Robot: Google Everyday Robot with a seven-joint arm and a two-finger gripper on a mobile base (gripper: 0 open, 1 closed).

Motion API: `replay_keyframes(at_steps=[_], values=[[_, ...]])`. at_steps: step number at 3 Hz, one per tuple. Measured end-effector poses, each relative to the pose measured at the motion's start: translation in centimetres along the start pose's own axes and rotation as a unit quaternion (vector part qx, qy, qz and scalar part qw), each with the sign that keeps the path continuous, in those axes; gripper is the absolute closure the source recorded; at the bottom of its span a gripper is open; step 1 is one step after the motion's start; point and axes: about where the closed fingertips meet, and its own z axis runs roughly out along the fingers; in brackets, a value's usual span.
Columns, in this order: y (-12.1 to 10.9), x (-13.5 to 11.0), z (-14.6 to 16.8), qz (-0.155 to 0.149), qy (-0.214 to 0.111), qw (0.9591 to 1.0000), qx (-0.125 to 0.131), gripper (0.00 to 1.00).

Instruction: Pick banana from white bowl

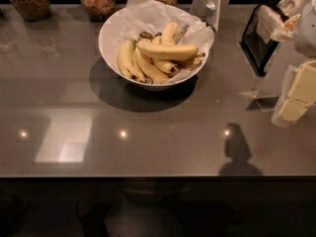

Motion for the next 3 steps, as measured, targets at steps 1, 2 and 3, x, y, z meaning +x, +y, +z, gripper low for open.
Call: replay_keyframes(at_steps=[1,2,3], values=[[-1.2,-2.5,1.0,-0.011,-0.049,0.9987,-0.003,0.00],[-3.0,-5.6,2.4,-0.017,-0.094,0.9953,-0.015,0.00],[-5.0,-9.0,3.7,-0.026,-0.132,0.9905,-0.029,0.00]])
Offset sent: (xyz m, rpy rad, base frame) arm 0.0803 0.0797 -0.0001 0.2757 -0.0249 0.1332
